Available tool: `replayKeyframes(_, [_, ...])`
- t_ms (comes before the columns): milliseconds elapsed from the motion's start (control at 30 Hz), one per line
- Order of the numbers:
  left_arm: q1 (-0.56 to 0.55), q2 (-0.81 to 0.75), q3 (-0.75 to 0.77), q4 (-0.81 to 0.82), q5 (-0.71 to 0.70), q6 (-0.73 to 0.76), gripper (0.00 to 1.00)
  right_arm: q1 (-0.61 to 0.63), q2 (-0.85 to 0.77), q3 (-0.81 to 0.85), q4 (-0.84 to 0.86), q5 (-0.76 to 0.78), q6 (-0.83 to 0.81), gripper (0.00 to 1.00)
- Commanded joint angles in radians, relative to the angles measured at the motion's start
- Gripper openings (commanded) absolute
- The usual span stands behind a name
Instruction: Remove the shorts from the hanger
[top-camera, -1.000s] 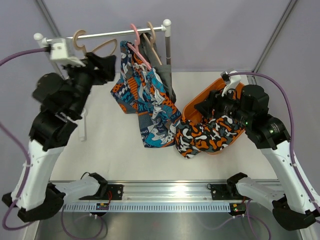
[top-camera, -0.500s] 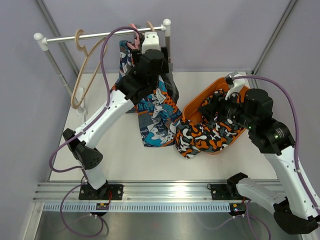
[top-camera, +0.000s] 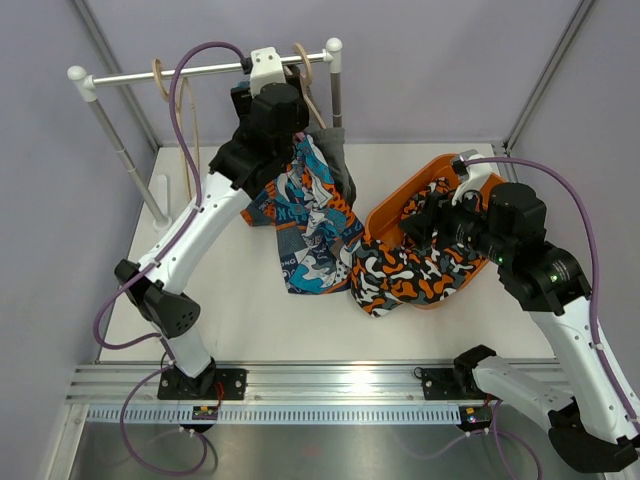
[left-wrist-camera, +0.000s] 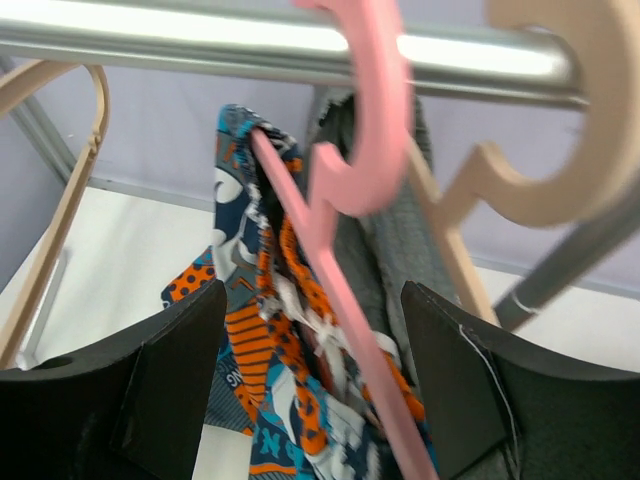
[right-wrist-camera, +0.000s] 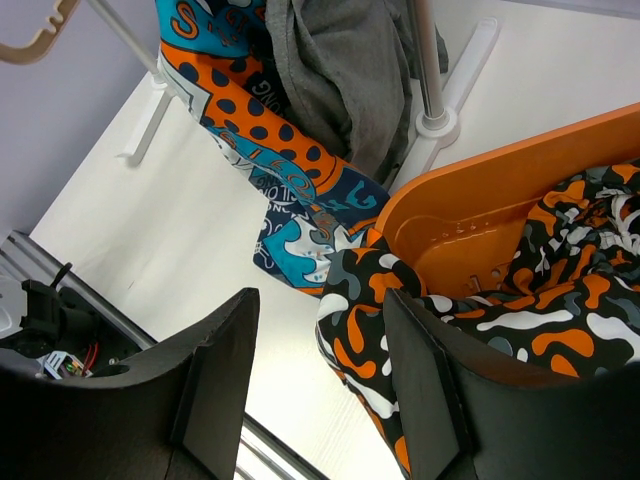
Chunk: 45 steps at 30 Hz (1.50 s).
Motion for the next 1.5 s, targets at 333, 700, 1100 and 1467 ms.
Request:
replayKeyframes(333, [0.104,0.124,0.185,-0.078,0.159,-0.085,0.72,0.011,0.003,0.009,0.013,0.008,-0.019,0.61])
replayKeyframes(700, [0.107,0.111,0.123,-0.06,0.176,-0.091,0.57,0.011,0.008,0.0,0.017,0.011,-0.024,0.62])
replayKeyframes(1100, [0.126,0.104,0.17,-0.143,0.214,-0.042,0.0,0.011,0.02,0.003,0.019,0.005,-0.022,0.61])
replayKeyframes(1467, [0.143,-0.05,0.309,-0.248,0.303,0.134,0.0,0.01,0.02,0.014,0.02,0.011,-0.025,0.61])
